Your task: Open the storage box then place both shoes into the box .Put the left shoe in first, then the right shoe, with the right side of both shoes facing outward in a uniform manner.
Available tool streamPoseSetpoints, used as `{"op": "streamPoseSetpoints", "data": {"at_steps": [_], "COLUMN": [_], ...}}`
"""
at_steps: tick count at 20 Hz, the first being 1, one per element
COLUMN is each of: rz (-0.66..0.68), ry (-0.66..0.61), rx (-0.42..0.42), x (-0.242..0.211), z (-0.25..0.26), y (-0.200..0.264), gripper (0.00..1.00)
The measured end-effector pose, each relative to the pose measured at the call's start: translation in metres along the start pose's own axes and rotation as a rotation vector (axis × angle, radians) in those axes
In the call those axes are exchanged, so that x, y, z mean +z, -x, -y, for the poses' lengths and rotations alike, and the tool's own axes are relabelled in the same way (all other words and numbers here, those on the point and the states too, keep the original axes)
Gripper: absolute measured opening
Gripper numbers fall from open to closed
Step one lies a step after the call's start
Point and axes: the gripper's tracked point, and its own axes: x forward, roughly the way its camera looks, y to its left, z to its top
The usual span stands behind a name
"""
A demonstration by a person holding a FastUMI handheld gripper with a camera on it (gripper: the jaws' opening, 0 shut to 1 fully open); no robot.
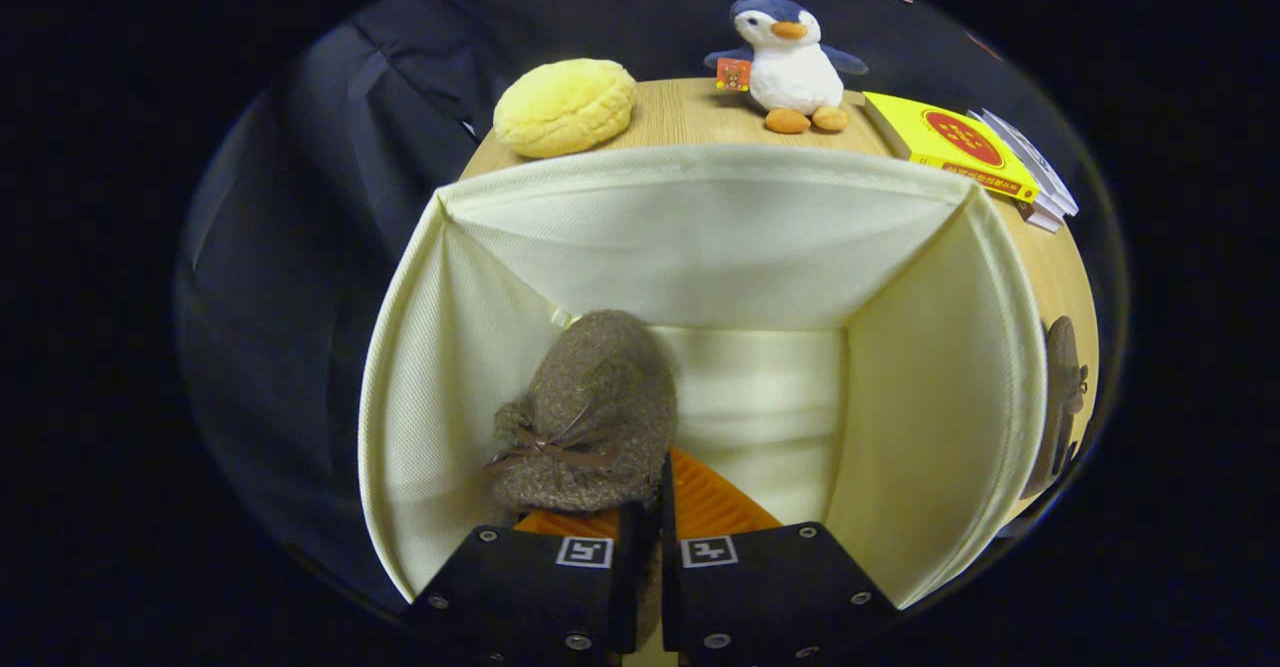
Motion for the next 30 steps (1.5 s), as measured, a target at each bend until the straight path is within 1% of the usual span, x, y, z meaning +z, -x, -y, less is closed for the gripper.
{"op": "streamPoseSetpoints", "data": {"at_steps": [1, 2, 3, 4, 6, 8, 9, 12, 13, 15, 16, 18, 19, 20, 23, 26, 30], "rz": [-0.037, -0.049, -0.060, -0.072, -0.063, -0.036, -0.019, 0.089, 0.125, 0.184, 0.217, 0.289, 0.320, 0.349, 0.398, 0.412, 0.418], "ry": [-0.012, -0.014, -0.015, -0.021, -0.036, -0.058, -0.062, -0.079, -0.079, -0.093, -0.096, -0.096, -0.093, -0.088, -0.076, -0.104, -0.136], "rx": [0.041, 0.078, 0.105, 0.137, 0.209, 0.300, 0.338, 0.431, 0.431, 0.470, 0.476, 0.465, 0.450, 0.420, 0.287, 0.153, 0.017], "x": [-0.008, -0.012, -0.016, -0.020, -0.017, -0.011, -0.007, 0.009, 0.015, 0.021, 0.026, 0.036, 0.040, 0.039, 0.035, 0.019, -0.009], "z": [-0.006, -0.008, -0.008, -0.008, -0.008, -0.012, -0.010, 0.008, 0.021, 0.039, 0.053, 0.086, 0.105, 0.126, 0.204, 0.285, 0.372], "y": [0.003, 0.008, 0.013, 0.018, 0.035, 0.060, 0.073, 0.107, 0.115, 0.134, 0.145, 0.162, 0.167, 0.172, 0.170, 0.158, 0.151], "gripper": [0.19, 0.22, 0.30, 0.35, 0.43, 0.55, 0.63, 0.75, 0.78, 0.80, 0.80, 0.85, 0.88, 0.89, 0.96, 0.97, 0.97]}}
